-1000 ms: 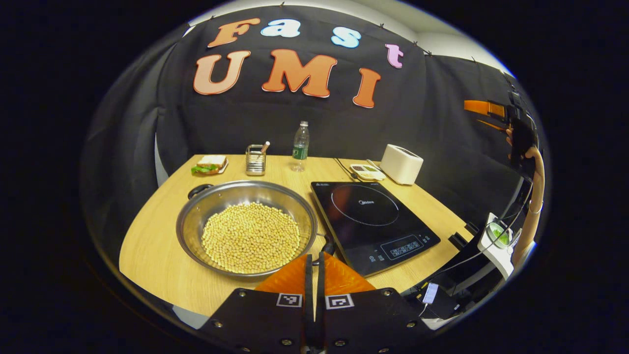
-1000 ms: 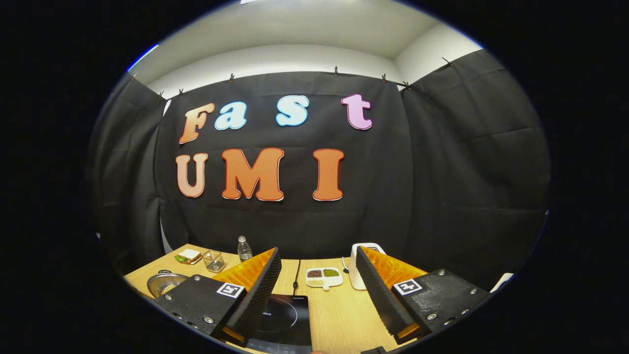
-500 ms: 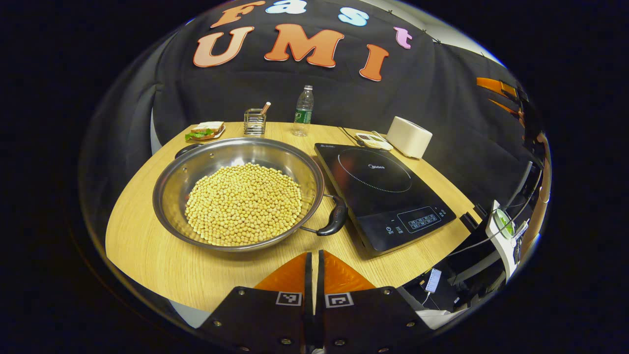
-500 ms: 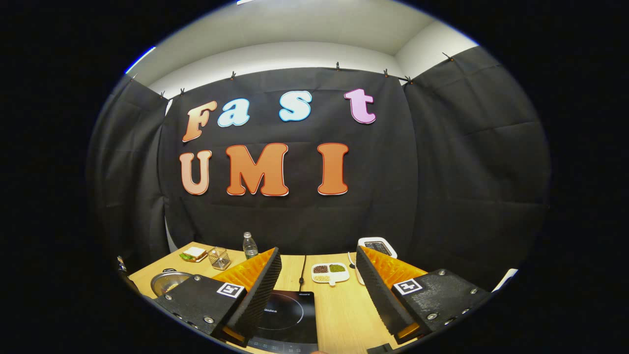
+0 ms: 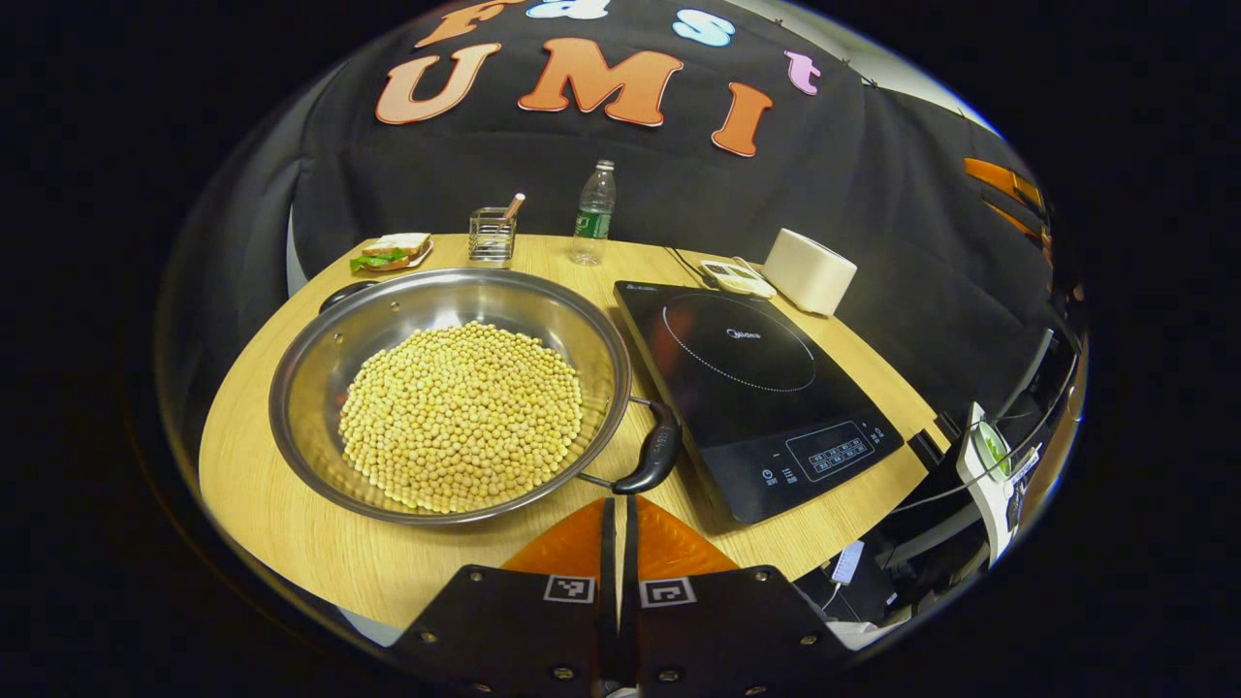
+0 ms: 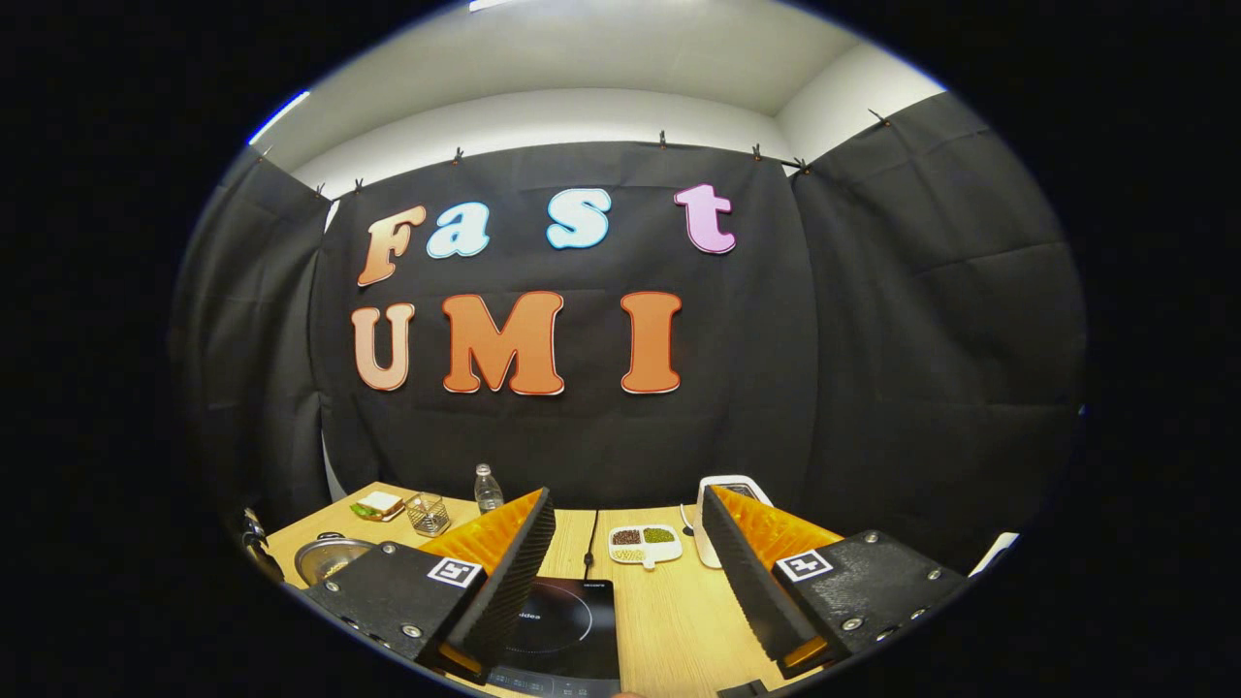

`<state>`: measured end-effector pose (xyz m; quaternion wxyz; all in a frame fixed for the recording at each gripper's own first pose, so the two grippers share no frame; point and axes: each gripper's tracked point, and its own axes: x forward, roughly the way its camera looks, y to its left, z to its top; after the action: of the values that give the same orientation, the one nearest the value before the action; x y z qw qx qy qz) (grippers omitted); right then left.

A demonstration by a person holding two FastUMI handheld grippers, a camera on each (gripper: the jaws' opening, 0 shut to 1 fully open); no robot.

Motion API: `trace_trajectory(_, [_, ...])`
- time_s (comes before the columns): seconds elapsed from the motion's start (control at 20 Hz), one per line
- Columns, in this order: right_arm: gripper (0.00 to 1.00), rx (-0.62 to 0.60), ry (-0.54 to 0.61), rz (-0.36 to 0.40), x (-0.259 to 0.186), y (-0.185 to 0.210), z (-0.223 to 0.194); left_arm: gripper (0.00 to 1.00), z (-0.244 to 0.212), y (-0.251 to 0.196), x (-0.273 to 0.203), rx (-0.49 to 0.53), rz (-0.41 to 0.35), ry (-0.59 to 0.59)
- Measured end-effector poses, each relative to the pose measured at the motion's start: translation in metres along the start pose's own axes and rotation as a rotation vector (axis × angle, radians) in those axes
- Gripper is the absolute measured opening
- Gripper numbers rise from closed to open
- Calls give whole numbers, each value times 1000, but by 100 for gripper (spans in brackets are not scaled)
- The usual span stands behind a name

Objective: First push the handle of the pot to place it horizontally, then grasp the pot with both hands and set it on the induction cooktop.

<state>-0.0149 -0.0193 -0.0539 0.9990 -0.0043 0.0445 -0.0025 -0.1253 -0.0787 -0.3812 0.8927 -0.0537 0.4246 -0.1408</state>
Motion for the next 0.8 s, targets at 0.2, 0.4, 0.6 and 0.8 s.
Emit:
trace_trajectory(0.2, [95, 4, 1, -10, -1, -9, -2, 2, 2, -6, 12, -8, -5, 1])
trace_trajectory(0.4, [94, 6, 0, -26, -3, -19, -4, 2, 11, -8, 27, -28, -10, 0])
trace_trajectory(0.6, [95, -3, 10, -46, -3, -31, -10, 4, 18, -9, 40, -36, -5, -3])
trace_trajectory(0.8, [95, -9, 21, -59, -4, -39, -16, 4, 20, -8, 54, -40, 6, 7])
